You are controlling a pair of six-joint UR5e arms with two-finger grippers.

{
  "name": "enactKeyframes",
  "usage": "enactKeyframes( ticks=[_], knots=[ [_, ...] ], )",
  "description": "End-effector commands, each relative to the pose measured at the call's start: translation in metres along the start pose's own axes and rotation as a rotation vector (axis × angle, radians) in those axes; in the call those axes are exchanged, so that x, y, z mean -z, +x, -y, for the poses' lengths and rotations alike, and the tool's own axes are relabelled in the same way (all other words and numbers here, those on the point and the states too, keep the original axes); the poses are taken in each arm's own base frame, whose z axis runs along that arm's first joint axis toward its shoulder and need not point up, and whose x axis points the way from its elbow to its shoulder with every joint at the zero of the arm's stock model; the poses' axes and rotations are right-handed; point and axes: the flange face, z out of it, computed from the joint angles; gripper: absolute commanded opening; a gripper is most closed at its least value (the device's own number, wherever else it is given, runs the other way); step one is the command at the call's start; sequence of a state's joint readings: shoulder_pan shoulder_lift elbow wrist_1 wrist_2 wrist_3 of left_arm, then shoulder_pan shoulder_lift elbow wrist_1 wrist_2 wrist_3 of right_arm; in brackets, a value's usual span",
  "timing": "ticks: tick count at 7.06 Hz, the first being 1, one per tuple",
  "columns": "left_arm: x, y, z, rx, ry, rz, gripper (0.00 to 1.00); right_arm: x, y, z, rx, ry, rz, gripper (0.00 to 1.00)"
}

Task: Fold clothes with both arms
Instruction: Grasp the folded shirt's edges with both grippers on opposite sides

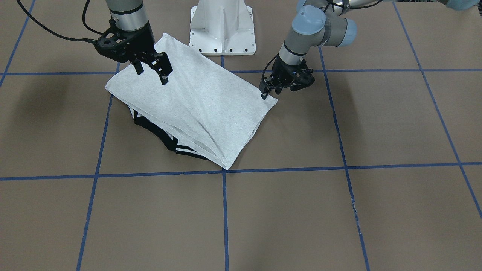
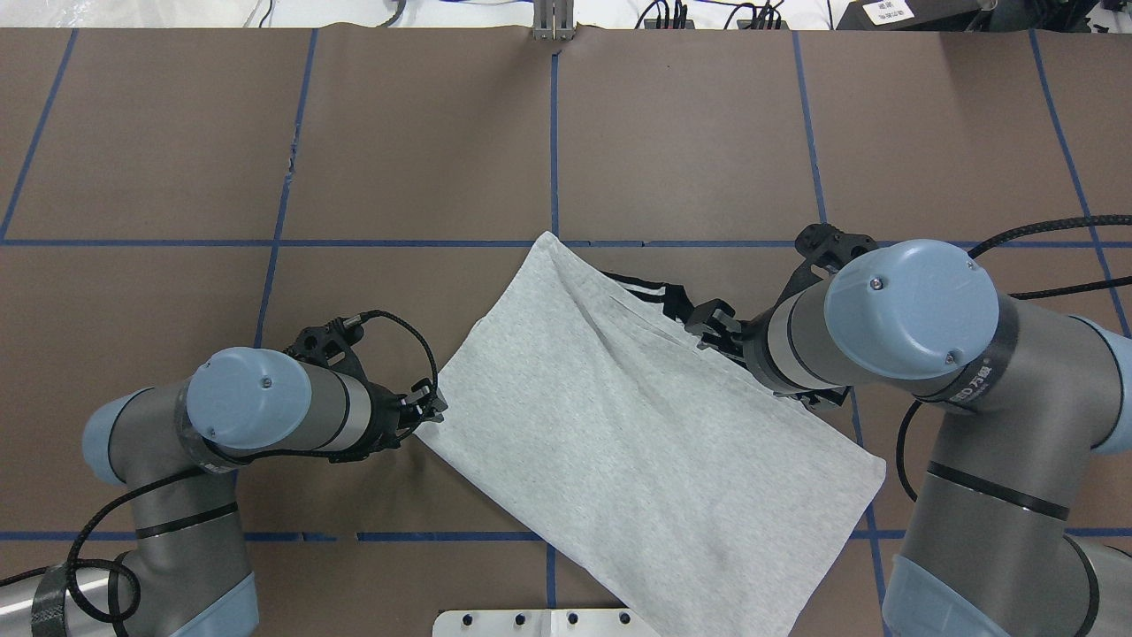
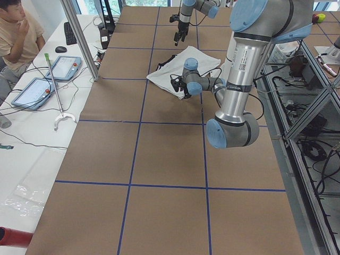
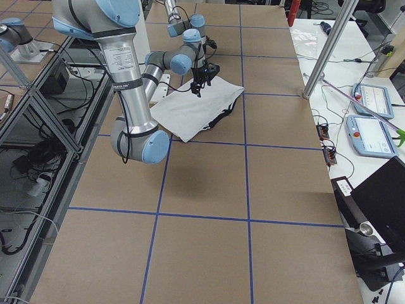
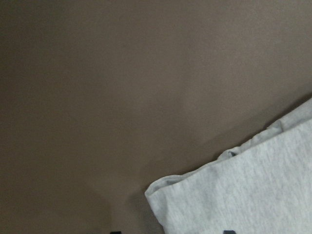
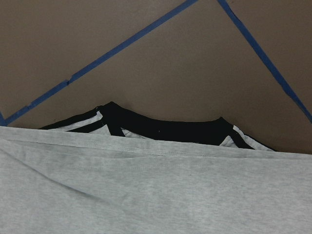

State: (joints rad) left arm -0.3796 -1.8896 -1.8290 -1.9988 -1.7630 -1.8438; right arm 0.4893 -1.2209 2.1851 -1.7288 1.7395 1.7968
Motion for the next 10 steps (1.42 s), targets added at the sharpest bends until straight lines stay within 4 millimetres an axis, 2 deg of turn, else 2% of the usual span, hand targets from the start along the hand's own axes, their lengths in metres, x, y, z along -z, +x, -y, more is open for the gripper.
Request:
enactKeyframes(
  ticks=[1, 2, 4, 5, 6, 7, 8, 9, 10],
  knots=[
    [-0.003, -0.001, 0.002, -0.007, 0.016, 0.002, 0.67, -0.002, 0.0, 0.0, 0.0, 0.001, -0.004, 1.0],
    [-0.003, -0.001, 0.003, -0.005, 0.021, 0.001, 0.57, -0.003, 0.0, 0.0, 0.0, 0.001, -0.005, 1.0],
    [-0.008, -0.004, 0.004, -0.006, 0.032, 0.011, 0.43, -0.003, -0.001, 0.0, -0.001, 0.0, -0.006, 1.0],
    [-0.008, -0.005, 0.004, -0.006, 0.036, 0.01, 0.19, -0.004, -0.002, -0.001, -0.001, 0.0, -0.004, 1.0],
    [-0.005, -0.002, 0.004, -0.007, 0.037, 0.001, 0.0, -0.007, -0.002, -0.002, -0.001, -0.001, -0.011, 1.0],
    [-0.003, -0.002, 0.01, -0.031, 0.046, 0.0, 0.0, -0.007, -0.002, -0.002, -0.001, -0.001, -0.011, 1.0],
    [0.009, 0.004, 0.021, -0.087, 0.056, -0.02, 0.0, -0.006, -0.003, -0.002, -0.001, -0.002, -0.008, 1.0],
    [0.015, 0.005, 0.042, -0.101, 0.089, -0.023, 0.0, -0.006, -0.003, -0.002, -0.002, -0.002, -0.008, 1.0],
    [0.021, 0.016, 0.074, -0.176, 0.149, -0.028, 0.0, -0.006, -0.003, -0.002, -0.002, 0.0, -0.008, 1.0]
  ],
)
